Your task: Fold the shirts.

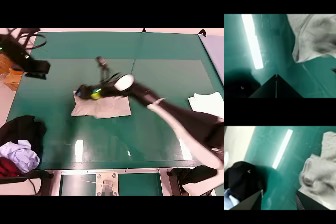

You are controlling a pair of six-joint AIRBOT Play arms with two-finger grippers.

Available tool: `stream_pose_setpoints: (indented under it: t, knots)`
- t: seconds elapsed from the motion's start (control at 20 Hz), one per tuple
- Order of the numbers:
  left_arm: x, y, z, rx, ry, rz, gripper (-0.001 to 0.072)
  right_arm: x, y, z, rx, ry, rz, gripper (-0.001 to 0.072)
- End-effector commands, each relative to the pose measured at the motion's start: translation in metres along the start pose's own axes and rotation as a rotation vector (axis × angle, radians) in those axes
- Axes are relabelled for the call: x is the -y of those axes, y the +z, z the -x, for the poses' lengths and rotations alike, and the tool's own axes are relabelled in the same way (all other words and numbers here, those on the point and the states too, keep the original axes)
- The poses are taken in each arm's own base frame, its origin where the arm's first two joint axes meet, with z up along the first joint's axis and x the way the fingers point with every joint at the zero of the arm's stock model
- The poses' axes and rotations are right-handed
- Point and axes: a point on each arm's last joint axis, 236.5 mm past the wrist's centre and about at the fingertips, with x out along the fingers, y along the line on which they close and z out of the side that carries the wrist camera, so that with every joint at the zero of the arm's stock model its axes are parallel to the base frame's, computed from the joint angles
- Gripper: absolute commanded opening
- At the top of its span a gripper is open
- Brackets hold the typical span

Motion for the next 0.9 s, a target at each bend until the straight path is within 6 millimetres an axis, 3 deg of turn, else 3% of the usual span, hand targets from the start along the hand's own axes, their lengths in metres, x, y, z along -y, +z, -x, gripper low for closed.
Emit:
stream_pose_setpoints:
  t: [0.0, 0.1, 0.15, 0.2, 0.3, 0.35, 0.45, 0.5, 0.55, 0.65, 0.7, 0.85]
  knots:
    - [-0.03, -0.035, -0.009, -0.037, 0.021, 0.061, 0.0023, 0.017, -0.019, -0.052, -0.016, -0.031, 0.064, 0.0472]
    - [-0.037, -0.037, -0.017, -0.024, 0.026, 0.083, 0.0023, 0.044, 0.007, -0.018, -0.046, -0.057, 0.052, 0.0469]
    - [-0.038, -0.038, -0.018, -0.027, 0.025, 0.087, 0.0023, 0.063, 0.023, 0.01, -0.062, -0.078, 0.024, 0.0466]
    - [-0.038, -0.037, -0.019, -0.024, 0.022, 0.087, 0.0023, 0.083, 0.038, 0.039, -0.076, -0.105, 0.006, 0.0405]
    - [-0.036, -0.033, -0.02, -0.005, 0.013, 0.087, 0.0023, 0.131, 0.061, 0.106, -0.095, -0.191, -0.045, 0.039]
    - [-0.034, -0.031, -0.02, 0.003, 0.005, 0.087, 0.0023, 0.159, 0.068, 0.142, -0.099, -0.25, -0.08, 0.0392]
    - [-0.034, -0.03, -0.02, 0.005, 0.006, 0.088, 0.0023, 0.204, 0.062, 0.198, -0.104, -0.33, -0.167, 0.0414]
    - [-0.034, -0.03, -0.02, 0.006, 0.006, 0.088, 0.0023, 0.222, 0.05, 0.217, -0.104, -0.353, -0.22, 0.0497]
    - [-0.034, -0.029, -0.02, 0.008, 0.004, 0.089, 0.0023, 0.237, 0.035, 0.227, -0.111, -0.368, -0.271, 0.0594]
    - [-0.032, -0.028, -0.02, 0.012, -0.006, 0.089, 0.0024, 0.26, -0.005, 0.224, -0.164, -0.376, -0.358, 0.0605]
    - [-0.029, -0.027, -0.02, 0.018, -0.019, 0.089, 0.0024, 0.263, -0.019, 0.214, -0.181, -0.359, -0.377, 0.0612]
    - [-0.023, -0.021, -0.019, 0.04, -0.043, 0.097, 0.0023, 0.253, -0.037, 0.172, -0.218, -0.282, -0.361, 0.0612]
